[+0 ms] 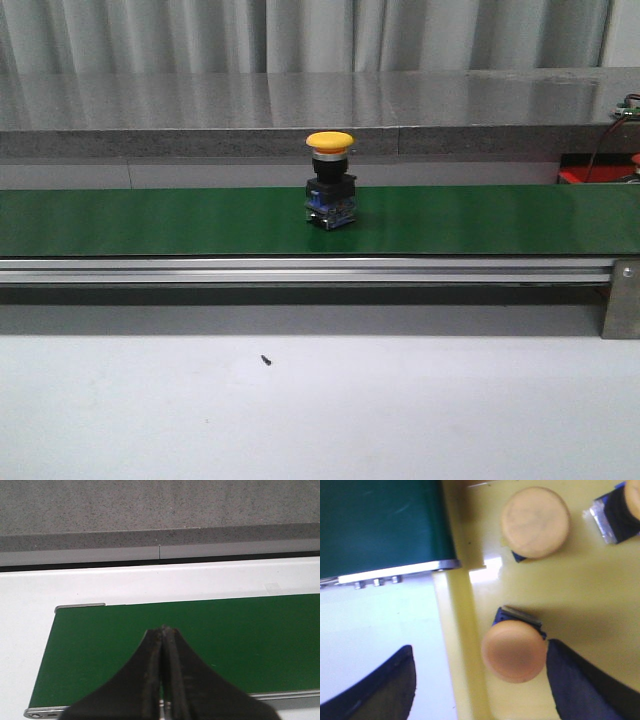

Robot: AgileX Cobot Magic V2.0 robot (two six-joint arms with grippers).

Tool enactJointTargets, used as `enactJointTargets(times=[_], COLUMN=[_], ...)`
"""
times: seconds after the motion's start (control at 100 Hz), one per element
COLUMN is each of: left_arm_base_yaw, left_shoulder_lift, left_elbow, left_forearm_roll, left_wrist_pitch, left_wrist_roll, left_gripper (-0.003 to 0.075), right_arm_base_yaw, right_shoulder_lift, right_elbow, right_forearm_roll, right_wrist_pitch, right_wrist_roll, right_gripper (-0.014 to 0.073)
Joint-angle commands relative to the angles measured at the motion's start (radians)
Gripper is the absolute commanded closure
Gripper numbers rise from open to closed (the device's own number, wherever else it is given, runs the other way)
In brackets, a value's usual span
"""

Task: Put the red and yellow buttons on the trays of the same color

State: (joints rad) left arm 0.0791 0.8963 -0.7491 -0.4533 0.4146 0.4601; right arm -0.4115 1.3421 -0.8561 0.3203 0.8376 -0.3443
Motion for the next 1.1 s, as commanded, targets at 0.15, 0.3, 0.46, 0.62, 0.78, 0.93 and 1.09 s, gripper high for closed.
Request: enactJointTargets(times=[0.15,0.3,0.46,0.62,0.78,0.93,1.09], left_arm_base_yaw=[-0.004,-0.004,-0.004,-0.004,-0.004,-0.004,-0.004], left_shoulder_lift=[-0.013,-0.013,-0.013,-0.013,-0.013,-0.013,-0.013], left_elbow=[-0.030,-0.030,-0.030,-0.030,-0.030,-0.030,-0.030], left_forearm_roll=[-0.024,-0.024,-0.024,-0.024,-0.024,-0.024,-0.024], left_wrist_pitch=[-0.065,-0.065,-0.065,-0.065,-0.065,-0.065,-0.065], left_wrist_roll=[0.001,0.001,0.001,0.001,0.001,0.001,0.001], left_gripper=[0.0740,0.0740,0.0740,0.0740,0.0740,0.0740,0.0740], right_arm_base_yaw=[0.220,0.373,0.487,0.554,0.615,0.659,0.682], right_shoulder_lift=[-0.054,-0.042,0.018,0.117,0.217,0.298,0.359], right_elbow=[-0.152,-0.250,-0.360,-0.448,-0.523,-0.581,-0.623], right_forearm_roll=[0.019,0.019,0.019,0.018,-0.019,-0.042,-0.043], right_wrist_pitch=[0.081,0.038,0.035,0.046,0.056,0.056,0.055], right_wrist_roll=[-0.028,-0.028,-0.028,-0.028,-0.028,-0.028,-0.028], right_gripper=[0.0051,0.0052,0.0052,0.0052,0.0052,0.0052,0.0052])
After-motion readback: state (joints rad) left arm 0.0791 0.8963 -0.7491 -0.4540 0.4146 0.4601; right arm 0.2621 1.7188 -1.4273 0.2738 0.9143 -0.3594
